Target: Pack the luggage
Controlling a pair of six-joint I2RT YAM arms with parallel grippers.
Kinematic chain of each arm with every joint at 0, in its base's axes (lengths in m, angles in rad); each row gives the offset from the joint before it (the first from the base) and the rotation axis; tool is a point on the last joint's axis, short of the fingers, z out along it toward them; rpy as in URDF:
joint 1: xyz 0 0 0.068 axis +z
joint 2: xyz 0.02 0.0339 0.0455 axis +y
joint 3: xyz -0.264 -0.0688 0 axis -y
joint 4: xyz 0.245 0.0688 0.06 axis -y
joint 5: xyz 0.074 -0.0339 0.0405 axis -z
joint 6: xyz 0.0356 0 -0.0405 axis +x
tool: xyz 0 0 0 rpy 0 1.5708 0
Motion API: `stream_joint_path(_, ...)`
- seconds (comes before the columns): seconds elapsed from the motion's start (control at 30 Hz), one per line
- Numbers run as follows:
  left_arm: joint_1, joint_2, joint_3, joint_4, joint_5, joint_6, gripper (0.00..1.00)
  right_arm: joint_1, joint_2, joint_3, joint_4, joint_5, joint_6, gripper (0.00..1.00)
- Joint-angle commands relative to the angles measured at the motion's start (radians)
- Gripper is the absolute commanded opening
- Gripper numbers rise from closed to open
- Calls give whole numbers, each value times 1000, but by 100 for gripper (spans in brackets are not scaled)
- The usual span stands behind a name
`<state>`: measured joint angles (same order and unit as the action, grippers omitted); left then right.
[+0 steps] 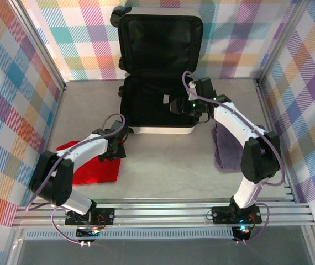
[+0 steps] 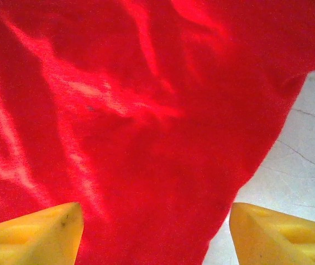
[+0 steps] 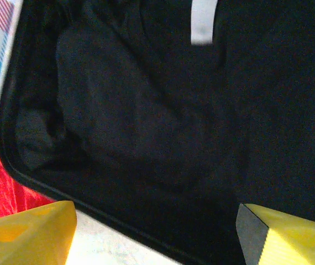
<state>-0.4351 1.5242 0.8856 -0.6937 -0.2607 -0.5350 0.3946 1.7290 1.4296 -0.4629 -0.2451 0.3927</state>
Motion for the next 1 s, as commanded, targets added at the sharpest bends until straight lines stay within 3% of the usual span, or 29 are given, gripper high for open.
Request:
stream_joint_path(0.0, -28, 56, -10, 77, 75, -13, 70, 11, -86, -71, 50, 10, 22, 77)
stream_joint_path(0.23, -117, 112, -12, 130, 156, -42, 70, 14, -209, -206, 22, 69, 8, 78)
stream_joint_path(0.57, -287, 192, 30, 241, 284, -137, 69, 13, -270, -289, 6, 96, 14, 78)
stream_joint_path(0.8, -432, 358, 211, 384, 418, -207, 69, 12, -290, -330, -15, 120, 25, 78)
stream_joint_path(0.97, -480, 459, 355, 441, 498, -211, 68, -11, -327, -395, -28, 133, 39, 80)
